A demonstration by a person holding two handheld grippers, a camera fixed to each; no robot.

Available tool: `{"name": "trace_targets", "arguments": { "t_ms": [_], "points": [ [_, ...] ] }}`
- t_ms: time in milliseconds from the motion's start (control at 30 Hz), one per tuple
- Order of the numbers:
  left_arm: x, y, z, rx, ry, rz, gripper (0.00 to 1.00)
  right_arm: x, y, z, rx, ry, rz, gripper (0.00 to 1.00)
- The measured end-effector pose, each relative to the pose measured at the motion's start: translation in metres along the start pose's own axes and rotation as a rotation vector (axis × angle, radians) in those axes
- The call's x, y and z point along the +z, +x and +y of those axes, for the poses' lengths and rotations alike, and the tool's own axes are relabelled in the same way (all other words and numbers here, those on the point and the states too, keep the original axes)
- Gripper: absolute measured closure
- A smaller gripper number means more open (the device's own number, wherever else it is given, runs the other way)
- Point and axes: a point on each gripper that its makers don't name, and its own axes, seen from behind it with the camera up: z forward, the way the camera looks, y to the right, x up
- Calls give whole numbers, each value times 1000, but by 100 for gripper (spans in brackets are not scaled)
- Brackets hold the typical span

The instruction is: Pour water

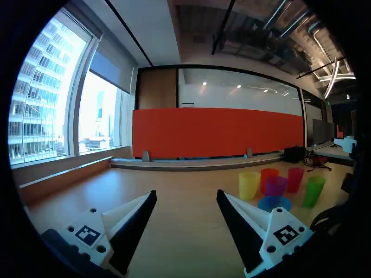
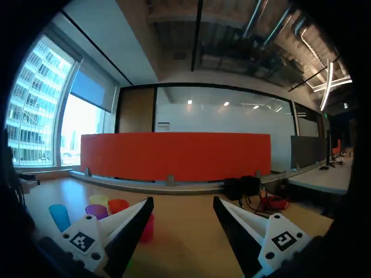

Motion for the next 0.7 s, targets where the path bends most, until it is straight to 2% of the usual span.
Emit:
{"name": "trace_targets", "arguments": {
  "t_ms": [700],
  "points": [
    [0, 0, 0, 0, 0, 0, 4, 0, -41, 10, 31, -18, -49, 0]
  ]
}}
